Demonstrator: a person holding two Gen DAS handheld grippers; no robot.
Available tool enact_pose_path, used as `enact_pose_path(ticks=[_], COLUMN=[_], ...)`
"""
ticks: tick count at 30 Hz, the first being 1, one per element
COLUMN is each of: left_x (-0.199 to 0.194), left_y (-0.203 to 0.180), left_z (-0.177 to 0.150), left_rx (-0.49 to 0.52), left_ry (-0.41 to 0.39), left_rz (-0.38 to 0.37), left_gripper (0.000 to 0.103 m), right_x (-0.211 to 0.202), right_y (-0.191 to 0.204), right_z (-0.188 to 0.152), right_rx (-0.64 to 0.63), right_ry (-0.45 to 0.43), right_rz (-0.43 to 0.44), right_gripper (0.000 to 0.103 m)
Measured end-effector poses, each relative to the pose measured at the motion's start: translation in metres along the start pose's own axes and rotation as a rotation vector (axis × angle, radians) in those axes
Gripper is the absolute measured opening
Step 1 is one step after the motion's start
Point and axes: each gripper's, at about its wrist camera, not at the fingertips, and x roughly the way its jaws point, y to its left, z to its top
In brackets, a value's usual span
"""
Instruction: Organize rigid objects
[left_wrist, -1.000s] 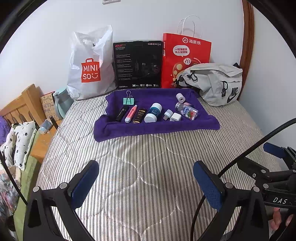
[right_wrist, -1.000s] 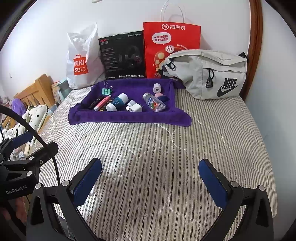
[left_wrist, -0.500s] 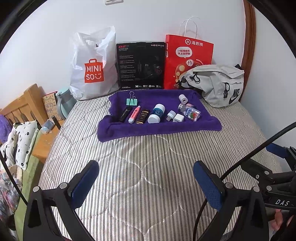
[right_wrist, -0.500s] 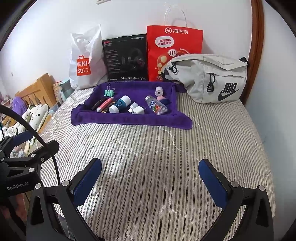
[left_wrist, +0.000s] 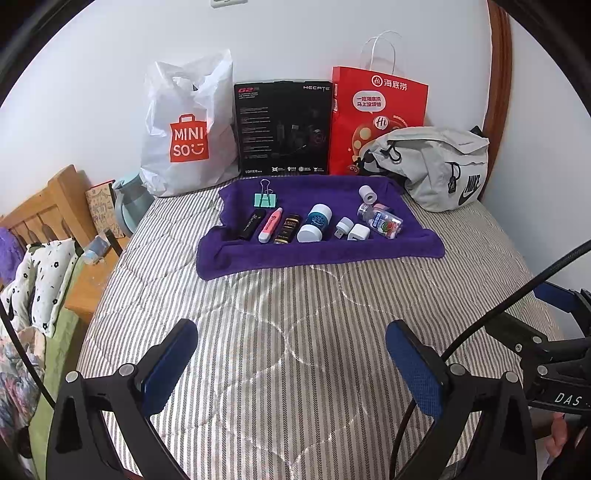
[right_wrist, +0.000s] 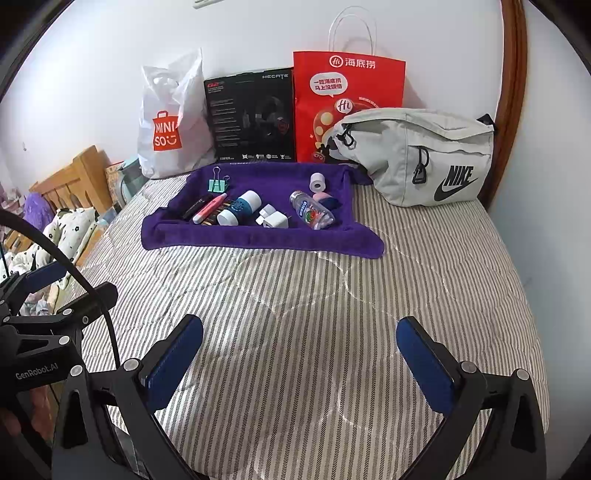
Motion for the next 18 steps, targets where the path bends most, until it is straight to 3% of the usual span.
enact_pose_path(ticks=[18], left_x=[0.0044], left_y=[0.0045], left_z=[-0.0018], left_rx=[0.001], left_ry=[0.013], left_rz=[0.003], left_gripper=[0.103], right_x=[0.0001], right_y=[0.0008], right_z=[-0.0008], right_rx=[-0.007], right_ry=[0.002], right_rz=[0.002], right_gripper=[0.103])
